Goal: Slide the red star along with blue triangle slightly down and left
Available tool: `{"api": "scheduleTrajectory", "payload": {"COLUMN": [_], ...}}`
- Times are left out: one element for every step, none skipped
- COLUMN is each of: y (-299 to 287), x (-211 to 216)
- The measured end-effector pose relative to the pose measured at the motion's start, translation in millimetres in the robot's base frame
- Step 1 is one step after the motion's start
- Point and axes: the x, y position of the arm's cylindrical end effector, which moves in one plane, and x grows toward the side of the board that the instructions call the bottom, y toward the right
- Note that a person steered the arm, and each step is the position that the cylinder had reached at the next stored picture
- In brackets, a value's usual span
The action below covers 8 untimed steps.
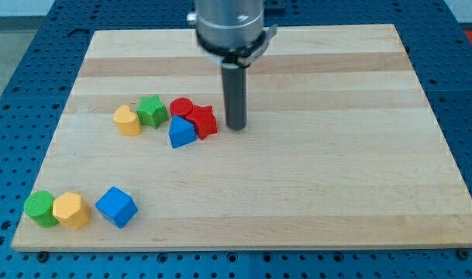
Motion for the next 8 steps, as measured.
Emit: {"api": "scheduleTrajectory", "payload": {"y": [-17.7,-58.0,-80.9,-80.7,-76.4,-76.4,-81.4,-97.9], "x": [-10.5,-6.6,11.9,34.5,50.9,67.4,75.0,75.2]}}
